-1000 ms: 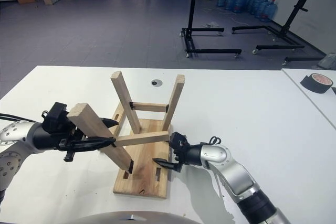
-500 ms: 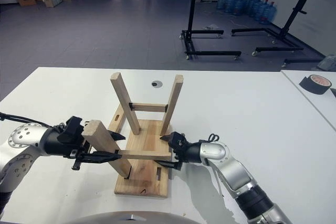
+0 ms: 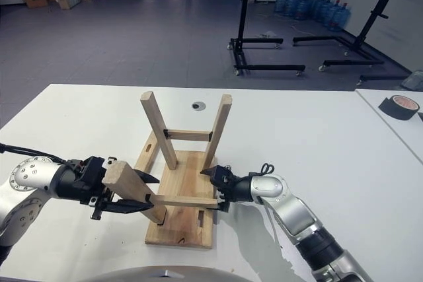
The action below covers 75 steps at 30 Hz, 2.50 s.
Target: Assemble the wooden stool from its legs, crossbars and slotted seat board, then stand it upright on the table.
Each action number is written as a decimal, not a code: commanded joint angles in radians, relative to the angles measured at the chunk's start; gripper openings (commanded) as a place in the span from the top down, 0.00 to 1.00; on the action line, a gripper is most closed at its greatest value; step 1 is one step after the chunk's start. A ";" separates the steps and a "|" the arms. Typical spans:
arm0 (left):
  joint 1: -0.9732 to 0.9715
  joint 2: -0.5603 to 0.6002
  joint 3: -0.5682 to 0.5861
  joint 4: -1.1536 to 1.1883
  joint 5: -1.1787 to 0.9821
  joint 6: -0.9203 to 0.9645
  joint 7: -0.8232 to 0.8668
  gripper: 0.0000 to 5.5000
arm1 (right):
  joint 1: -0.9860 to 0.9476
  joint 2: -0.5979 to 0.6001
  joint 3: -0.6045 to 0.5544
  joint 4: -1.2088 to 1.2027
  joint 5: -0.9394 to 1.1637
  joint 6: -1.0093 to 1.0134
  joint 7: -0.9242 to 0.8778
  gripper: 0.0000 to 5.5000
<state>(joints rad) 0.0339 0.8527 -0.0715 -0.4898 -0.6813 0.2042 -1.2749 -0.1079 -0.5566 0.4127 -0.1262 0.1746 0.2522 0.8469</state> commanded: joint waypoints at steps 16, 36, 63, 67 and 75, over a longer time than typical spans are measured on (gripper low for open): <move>0.232 0.165 -0.239 0.047 0.169 0.080 0.082 0.56 | 0.045 -0.019 0.035 0.084 -0.105 0.064 -0.054 0.25; 0.379 0.136 0.249 -0.023 -0.050 0.060 0.111 0.19 | 0.059 -0.029 0.026 0.083 -0.120 0.076 -0.102 0.25; 0.293 -0.141 -0.200 0.205 0.461 0.123 0.427 0.19 | 0.340 -0.266 -0.251 -0.191 0.186 0.206 0.179 0.25; 0.237 -0.162 -0.213 0.207 0.501 0.134 0.467 0.19 | 0.320 -0.216 -0.225 -0.173 0.157 0.181 0.134 0.25; 0.163 -0.224 -0.203 0.236 0.551 0.135 0.559 0.19 | 0.284 -0.135 -0.187 -0.145 0.120 0.147 0.071 0.25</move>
<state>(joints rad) 0.1953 0.6264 -0.2720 -0.2879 -0.1807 0.3157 -0.7418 0.1884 -0.7095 0.2183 -0.2875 0.3130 0.3900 0.9384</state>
